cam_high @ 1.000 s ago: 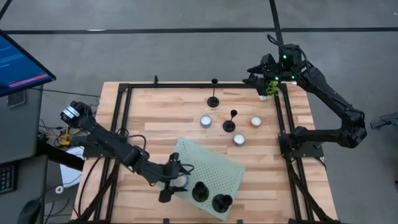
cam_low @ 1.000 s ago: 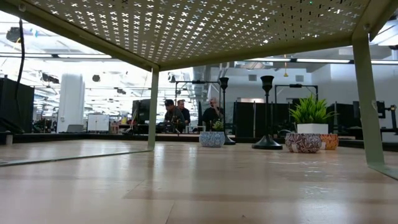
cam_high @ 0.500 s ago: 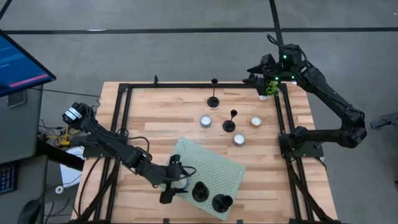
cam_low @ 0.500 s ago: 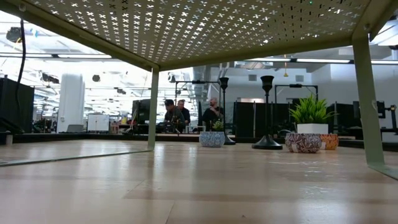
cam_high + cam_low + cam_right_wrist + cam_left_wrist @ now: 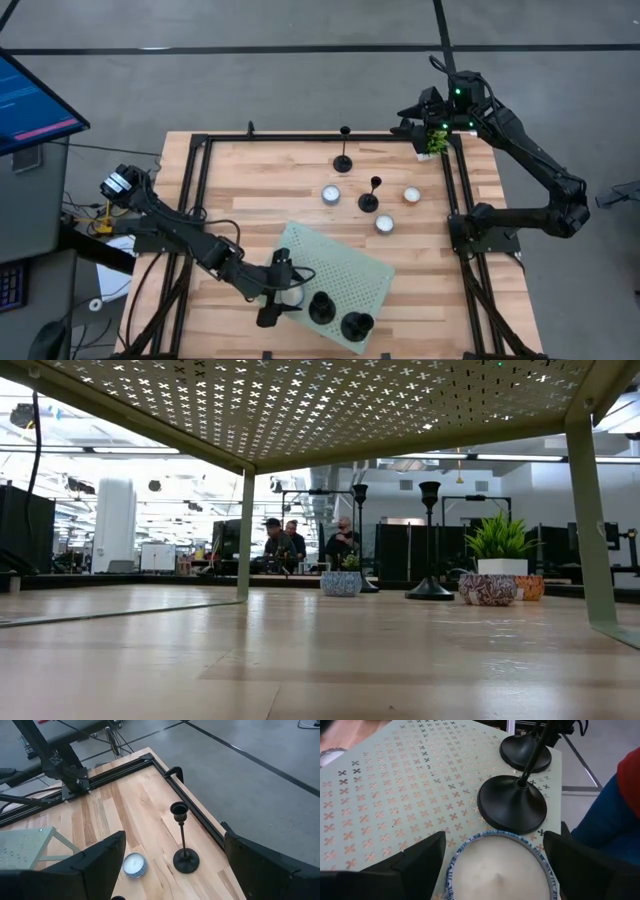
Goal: Pick & Place candle stick holders
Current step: Put the blue patterned scented candle on the shelf, then put the red patterned scented candle on the shelf
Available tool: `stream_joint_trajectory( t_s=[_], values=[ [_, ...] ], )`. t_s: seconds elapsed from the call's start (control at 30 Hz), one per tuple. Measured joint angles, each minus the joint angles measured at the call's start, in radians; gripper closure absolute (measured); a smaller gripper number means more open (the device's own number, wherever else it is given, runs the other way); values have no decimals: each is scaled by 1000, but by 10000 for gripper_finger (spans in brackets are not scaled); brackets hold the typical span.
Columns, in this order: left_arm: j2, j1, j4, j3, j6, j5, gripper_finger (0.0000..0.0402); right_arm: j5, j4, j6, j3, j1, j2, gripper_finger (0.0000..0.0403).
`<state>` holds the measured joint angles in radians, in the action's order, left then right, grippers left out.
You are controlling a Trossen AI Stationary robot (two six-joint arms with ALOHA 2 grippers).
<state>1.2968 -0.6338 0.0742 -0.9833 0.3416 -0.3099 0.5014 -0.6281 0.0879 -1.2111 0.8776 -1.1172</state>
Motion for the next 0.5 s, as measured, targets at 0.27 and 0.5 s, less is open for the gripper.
stream_joint_trajectory(
  t_s=[0.27, 0.5],
  values=[
    [-66, 1, 1, 1, 11, -3, 66, -2, 0, 0, 0, 0, 0, 76],
    [-220, 2, 10, 1, 5, -133, 76, -122, -18, 1, 0, 1, 0, 76]
  ],
)
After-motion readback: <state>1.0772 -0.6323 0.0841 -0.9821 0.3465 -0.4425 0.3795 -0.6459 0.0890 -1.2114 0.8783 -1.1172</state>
